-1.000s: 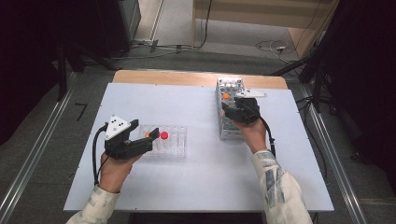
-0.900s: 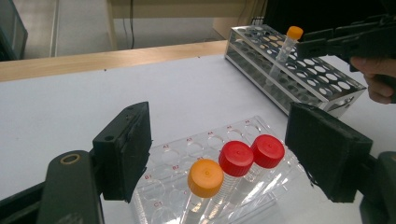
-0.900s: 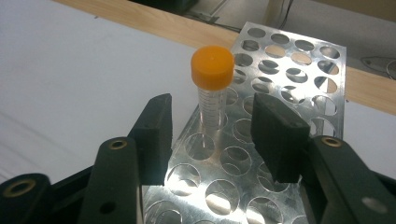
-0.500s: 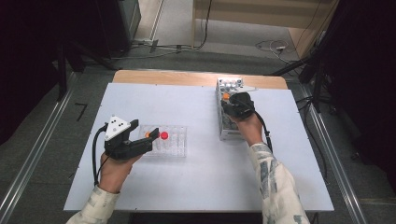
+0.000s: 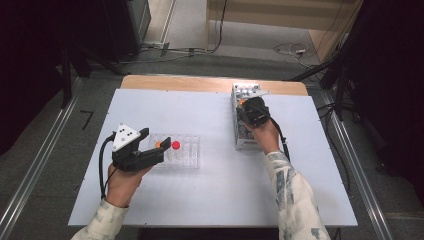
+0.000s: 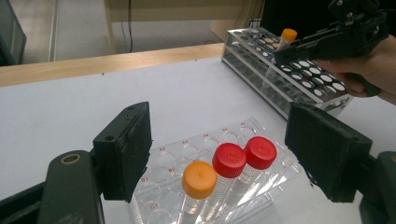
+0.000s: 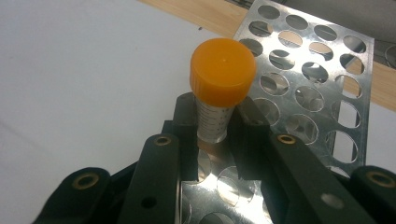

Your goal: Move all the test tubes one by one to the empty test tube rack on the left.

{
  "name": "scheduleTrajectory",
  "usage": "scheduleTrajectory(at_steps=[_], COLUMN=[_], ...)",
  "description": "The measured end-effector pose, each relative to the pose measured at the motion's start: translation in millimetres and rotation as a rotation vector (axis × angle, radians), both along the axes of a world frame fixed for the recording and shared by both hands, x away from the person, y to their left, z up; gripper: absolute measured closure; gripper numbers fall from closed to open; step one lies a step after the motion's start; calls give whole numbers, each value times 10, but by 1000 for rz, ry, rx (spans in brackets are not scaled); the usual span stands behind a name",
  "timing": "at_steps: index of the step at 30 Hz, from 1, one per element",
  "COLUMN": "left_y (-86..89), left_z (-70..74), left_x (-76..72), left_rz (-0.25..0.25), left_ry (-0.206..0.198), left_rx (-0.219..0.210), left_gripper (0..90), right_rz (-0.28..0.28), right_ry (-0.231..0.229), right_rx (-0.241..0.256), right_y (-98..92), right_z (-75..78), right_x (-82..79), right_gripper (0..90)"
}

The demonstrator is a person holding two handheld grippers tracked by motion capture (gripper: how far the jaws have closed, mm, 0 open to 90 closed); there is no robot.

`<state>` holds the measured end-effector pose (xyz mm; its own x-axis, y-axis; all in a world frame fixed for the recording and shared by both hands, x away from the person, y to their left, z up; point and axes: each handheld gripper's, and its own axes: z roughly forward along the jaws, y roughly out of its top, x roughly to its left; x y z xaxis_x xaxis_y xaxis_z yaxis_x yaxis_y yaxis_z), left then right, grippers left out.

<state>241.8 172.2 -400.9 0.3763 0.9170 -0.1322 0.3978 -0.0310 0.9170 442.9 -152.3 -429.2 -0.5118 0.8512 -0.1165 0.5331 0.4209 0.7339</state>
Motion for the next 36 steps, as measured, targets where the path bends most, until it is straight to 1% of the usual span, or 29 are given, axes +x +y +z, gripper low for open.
scheduleTrajectory(at_steps=[4,5,7,9,12,14,16,20,23,26,28,29,31,33,36], left_y=[13,14,14,9,-6,-11,-16,-20,-27,-42,-55,-67,-96,-131,-216], left_z=[-4,-4,-5,-3,6,10,11,17,33,57,80,93,125,151,165], left_x=[2,3,2,-3,-14,-17,-16,-20,-35,-56,-79,-92,-121,-143,-173], left_rz=[0,0,1,1,-3,-7,-9,-5,-8,-12,-20,-25,-38,-52,-68], left_ry=[6,6,6,4,-1,-1,-2,-4,-9,-20,-26,-32,-42,-50,-53], left_rx=[0,0,-1,1,-1,3,3,-5,-8,-12,-13,-15,-18,-33,-16], left_gripper=[233,232,232,232,232,232,232,232,232,232,232,232,232,231,220], right_rz=[5,6,11,16,15,17,21,31,45,74,111,130,172,210,268], right_ry=[-24,-37,-56,-82,-103,-128,-149,-181,-197,-206,-202,-199,-192,-178,-152], right_rx=[12,11,27,44,68,94,110,145,170,191,201,198,182,177,169], right_y=[-11,-10,-16,-39,-72,-105,-131,-195,-249,-288,-298,-290,-262,-234,-178], right_z=[30,49,94,163,256,347,430,582,665,733,755,751,725,679,587], right_x=[-31,-46,-72,-109,-158,-202,-246,-338,-416,-541,-654,-713,-842,-963,-1106], right_gripper=[718,718,718,718,719,720,719,720,720,720,720,720,720,719,719])
